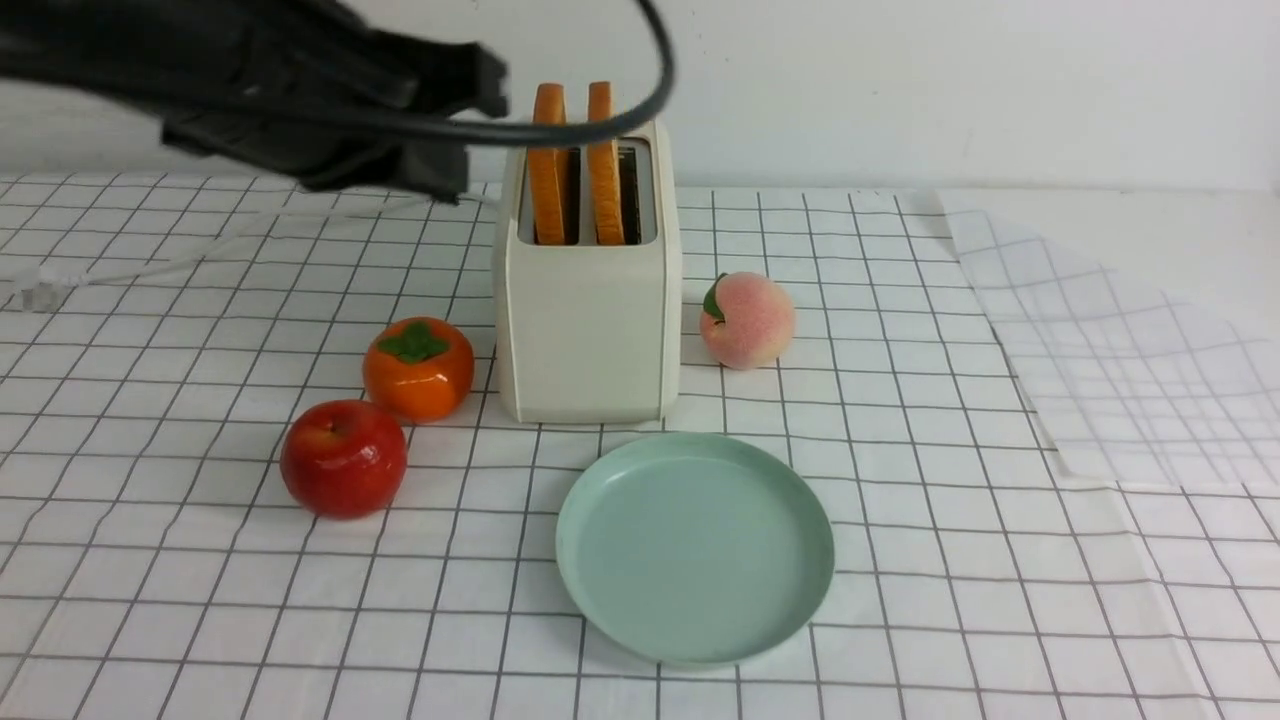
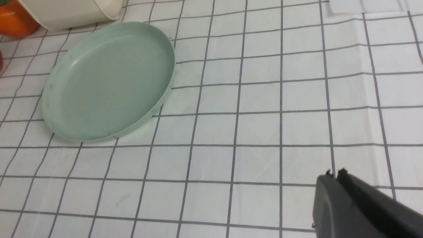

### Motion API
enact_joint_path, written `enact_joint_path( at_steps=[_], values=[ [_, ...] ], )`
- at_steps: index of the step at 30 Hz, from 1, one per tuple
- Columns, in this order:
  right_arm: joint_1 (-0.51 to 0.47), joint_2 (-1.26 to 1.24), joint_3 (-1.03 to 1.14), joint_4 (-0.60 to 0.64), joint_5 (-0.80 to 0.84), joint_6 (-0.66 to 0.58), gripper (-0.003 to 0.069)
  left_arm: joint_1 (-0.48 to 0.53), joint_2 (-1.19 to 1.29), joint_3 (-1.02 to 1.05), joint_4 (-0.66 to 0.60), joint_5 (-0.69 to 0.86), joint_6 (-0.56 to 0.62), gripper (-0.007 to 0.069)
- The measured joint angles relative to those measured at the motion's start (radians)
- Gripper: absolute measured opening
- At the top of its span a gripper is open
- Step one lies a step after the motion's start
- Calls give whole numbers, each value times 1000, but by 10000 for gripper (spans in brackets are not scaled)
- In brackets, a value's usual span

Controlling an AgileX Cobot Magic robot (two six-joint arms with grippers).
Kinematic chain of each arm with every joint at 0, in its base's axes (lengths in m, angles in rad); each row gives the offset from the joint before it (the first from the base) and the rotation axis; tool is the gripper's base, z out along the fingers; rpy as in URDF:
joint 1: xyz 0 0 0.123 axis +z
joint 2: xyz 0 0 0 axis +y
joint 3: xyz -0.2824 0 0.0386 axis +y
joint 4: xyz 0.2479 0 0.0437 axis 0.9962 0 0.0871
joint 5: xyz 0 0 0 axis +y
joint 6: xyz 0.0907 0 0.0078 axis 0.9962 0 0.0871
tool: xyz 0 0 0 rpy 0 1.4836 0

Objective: Take toasted bread from bread machine on white checkered table place on plate.
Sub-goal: 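Reach for a toast slice standing in the toaster with the left gripper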

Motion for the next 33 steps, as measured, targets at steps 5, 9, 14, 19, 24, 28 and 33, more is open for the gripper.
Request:
enact_joint_path(
  at_steps=[5, 9, 14, 19, 24, 28, 33],
  values=[
    [0, 0, -1, 0, 0, -10, 14, -8, 252, -320, 127, 58, -118, 119],
    [0, 0, -1, 0, 0, -10, 16, -3, 416, -501, 164, 92, -128, 309],
    [0, 0, -1, 0, -1, -10, 22, -3, 549, -606, 230, 95, -131, 412],
    [0, 0, -1, 0, -1, -10, 22, -3, 621, -618, 301, 44, -158, 406],
    [0, 0, -1, 0, -1, -10, 28, -3, 654, -620, 308, -12, -168, 368],
    [0, 0, -1, 0, -1, -10, 31, -3, 682, -620, 310, -38, -171, 291],
    [0, 0, -1, 0, -1, -10, 34, -3, 687, -620, 311, -58, -171, 127]
  ],
)
